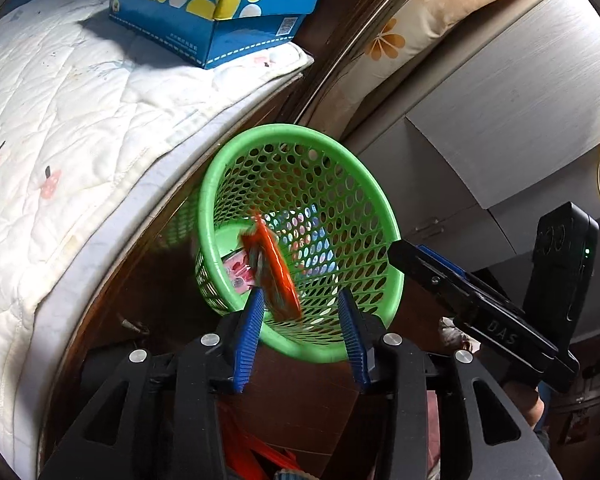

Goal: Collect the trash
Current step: 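Carry both wrappers to the green basket and open both grippers over it, then return both tools to the remaining containers on the mattress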

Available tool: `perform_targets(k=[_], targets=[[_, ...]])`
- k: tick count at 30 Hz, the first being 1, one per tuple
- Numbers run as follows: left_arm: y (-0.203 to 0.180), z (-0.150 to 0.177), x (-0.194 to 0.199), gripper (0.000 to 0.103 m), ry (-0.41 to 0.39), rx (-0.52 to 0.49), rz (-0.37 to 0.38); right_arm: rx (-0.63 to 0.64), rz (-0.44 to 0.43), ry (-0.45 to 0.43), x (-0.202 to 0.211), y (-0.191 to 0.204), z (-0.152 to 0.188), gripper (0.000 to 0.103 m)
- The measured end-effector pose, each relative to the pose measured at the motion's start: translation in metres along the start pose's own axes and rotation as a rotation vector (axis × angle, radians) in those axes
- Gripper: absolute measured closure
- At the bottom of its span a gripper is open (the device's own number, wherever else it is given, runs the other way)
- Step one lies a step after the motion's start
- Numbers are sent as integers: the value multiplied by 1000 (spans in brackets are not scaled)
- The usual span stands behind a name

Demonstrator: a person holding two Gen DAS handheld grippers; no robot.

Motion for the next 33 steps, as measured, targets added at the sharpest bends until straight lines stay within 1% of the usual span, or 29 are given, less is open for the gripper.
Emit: perform_targets(k=[3,4,7,10,14,16,18,21,22,24,26,29,33], targets=[[4,2,11,66,-21,11,-1,7,-6,-5,4,5,2,30],[5,1,15,64,-29,14,-6,9,-10,-6,5,8,3,29],[11,3,30,64,-55,18,-21,16,-28,-10,9,18,5,29],[19,6,51,61,-92,14,-54,34,-50,-11,13,33,8,29],[33,10,80,61,-142,33,-74,69,-77,-15,17,56,10,29],[40,12,96,61,-172,33,-108,95,-89,-20,20,71,10,29],[48,12,113,58,-203,40,-128,119,-104,-24,22,85,10,29],[59,15,140,58,-250,43,-174,163,-125,-28,24,107,10,29],[63,16,149,56,-266,46,-194,179,-130,-31,25,115,11,29],[74,18,166,54,-298,61,-228,215,-139,-37,27,130,12,29],[86,23,186,54,-329,87,-242,248,-155,-41,28,147,14,27],[108,30,214,54,-372,127,-292,293,-172,-43,29,167,19,26],[141,44,247,54,-421,215,-342,347,-200,-34,29,195,28,25]])
Point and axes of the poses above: each gripper's, at about its wrist camera, not at the fingertips, and x roughly against the way its jaws point, y to its left, z to its underside, the point moved 8 cm from there along -x, roughly the way its jaws point, and after that the axes turned 13 degrees about z, right-handed, at the moved point
